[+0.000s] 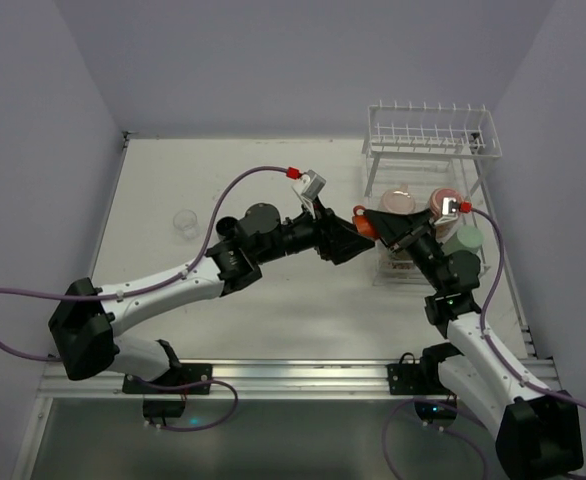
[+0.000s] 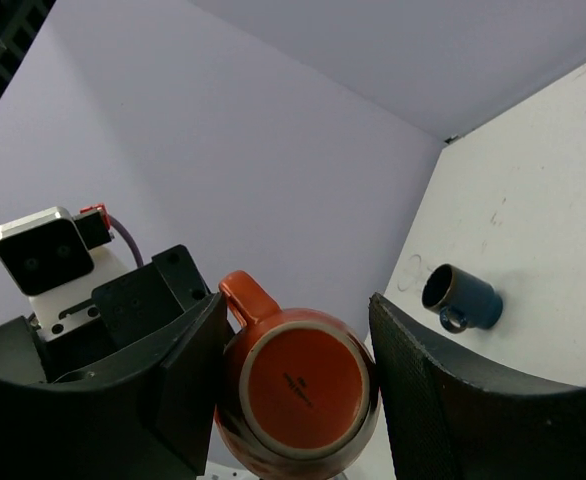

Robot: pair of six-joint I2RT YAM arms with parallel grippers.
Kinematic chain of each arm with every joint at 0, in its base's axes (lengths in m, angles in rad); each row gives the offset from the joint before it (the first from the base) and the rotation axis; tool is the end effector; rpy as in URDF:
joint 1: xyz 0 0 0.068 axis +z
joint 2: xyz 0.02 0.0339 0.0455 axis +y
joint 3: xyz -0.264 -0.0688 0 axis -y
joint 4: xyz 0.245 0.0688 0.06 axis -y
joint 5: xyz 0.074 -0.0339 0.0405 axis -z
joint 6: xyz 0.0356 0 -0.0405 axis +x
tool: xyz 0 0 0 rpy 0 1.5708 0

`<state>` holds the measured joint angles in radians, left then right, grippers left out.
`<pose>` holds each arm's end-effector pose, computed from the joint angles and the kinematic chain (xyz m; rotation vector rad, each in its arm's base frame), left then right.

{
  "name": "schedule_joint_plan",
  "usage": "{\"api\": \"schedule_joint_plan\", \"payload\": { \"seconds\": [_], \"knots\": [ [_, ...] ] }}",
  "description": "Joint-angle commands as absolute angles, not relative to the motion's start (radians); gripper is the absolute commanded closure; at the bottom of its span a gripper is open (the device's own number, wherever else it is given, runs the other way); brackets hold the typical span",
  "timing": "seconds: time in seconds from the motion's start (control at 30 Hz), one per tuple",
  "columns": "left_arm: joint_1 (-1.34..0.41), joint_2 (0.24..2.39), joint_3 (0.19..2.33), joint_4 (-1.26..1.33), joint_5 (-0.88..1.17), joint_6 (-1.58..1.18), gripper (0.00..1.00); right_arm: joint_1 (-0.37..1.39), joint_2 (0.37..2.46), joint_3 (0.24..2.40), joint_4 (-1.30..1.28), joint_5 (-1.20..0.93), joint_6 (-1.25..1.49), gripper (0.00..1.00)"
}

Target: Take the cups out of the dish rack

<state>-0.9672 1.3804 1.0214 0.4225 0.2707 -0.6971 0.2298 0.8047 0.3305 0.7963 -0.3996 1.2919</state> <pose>0.1787 -0.2759 0.3497 0.4736 1.6522 -1.4961 0.1756 0.0553 0.2791 0.3666 1.3945 1.5320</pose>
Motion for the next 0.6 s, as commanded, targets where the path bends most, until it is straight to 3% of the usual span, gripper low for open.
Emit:
{"api": "schedule_joint_plan", "payload": {
  "seconds": [0.0,0.43,0.53,0.57],
  "knots": [
    [-0.983,1.399,1.088,0.46,0.218,-0.64,0.33,0.241,0.801,0.327,0.899,-0.4,1.319,0.85],
    [-0.991,1.437,1.091,0.491,0.149,-0.561,0.37,0.316,0.822,0.333,0.903,-0.338,1.313,0.85],
    [-0.991,1.45,1.094,0.503,0.144,-0.558,0.75,0.353,0.833,0.316,0.936,-0.318,1.316,0.84],
    [-0.992,1.442,1.079,0.505,0.126,-0.552,1.0,0.357,0.828,0.31,0.937,-0.31,1.318,0.84]
  ]
}}
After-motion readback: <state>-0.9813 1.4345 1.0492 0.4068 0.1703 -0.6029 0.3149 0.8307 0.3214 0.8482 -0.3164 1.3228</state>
